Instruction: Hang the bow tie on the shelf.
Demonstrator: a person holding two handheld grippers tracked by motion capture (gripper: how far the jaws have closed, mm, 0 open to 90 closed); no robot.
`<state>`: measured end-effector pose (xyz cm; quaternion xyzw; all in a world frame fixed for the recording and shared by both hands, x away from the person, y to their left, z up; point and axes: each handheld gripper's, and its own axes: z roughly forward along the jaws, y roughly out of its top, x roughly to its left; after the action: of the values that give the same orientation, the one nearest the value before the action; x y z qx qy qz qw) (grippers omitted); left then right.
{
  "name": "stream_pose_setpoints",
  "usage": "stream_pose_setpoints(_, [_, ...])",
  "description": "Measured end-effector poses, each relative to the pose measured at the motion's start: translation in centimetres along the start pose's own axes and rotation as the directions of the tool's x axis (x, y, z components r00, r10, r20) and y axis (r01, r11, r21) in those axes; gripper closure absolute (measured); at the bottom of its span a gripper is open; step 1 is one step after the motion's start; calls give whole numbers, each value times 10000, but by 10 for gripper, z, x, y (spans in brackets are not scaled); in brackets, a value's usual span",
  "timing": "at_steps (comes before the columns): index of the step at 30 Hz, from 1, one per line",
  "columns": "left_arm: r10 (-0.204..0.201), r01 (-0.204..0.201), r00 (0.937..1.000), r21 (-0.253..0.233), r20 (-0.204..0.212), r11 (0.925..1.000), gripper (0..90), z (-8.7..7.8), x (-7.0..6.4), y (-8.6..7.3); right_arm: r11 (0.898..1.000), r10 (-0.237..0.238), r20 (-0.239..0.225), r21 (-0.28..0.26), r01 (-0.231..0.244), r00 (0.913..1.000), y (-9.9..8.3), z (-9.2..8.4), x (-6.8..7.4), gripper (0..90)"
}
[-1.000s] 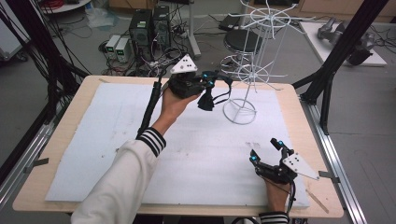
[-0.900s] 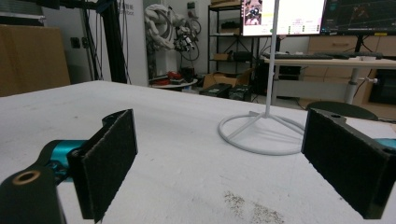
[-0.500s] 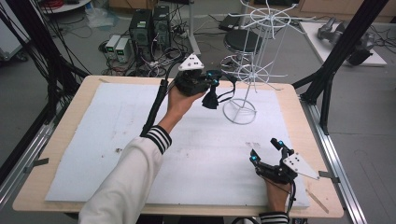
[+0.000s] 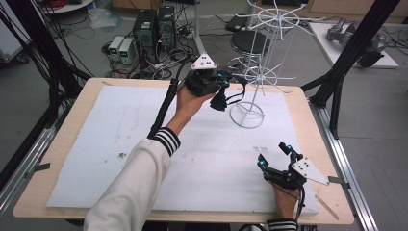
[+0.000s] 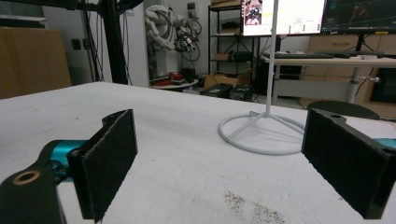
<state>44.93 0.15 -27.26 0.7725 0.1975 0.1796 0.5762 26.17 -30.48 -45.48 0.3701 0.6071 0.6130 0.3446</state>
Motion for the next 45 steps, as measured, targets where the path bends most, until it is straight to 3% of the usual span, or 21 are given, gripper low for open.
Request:
stream_pose_setpoints(4, [-59,60,10000,190,-56,9998,855,1,2,-1,10000,11,-2,7,-11,10000,0,0,0,96])
stream_pose_setpoints(9, [-162,162,9998,33,-68,9999,858,2,2,3,10000,6,-15,-17,-6,10000,0,0,-1,96])
stream_pose_setpoints(22, [217,-214,9998,440,-47,9988,861,5,-1,8,10000,45,-16,12,-45,10000,0,0,-1,97])
stream_pose_setpoints(28, [223,-223,9998,366,5,9991,861,8,-4,10,10000,41,-21,10,-41,10000,0,0,-1,96])
stream_pose_setpoints(31, [258,-253,9996,622,-61,9977,861,9,-2,9,10000,3,-16,-6,-3,10000,0,0,-1,97])
stream_pose_setpoints(42, [138,-137,9999,664,-4,9977,861,16,0,3,10000,85,-17,-1,-85,10000,0,0,-1,96])
stream_pose_setpoints(45, [185,-179,9998,897,-61,9958,861,19,0,-1,10000,38,-26,-7,-38,10000,0,0,-1,96])
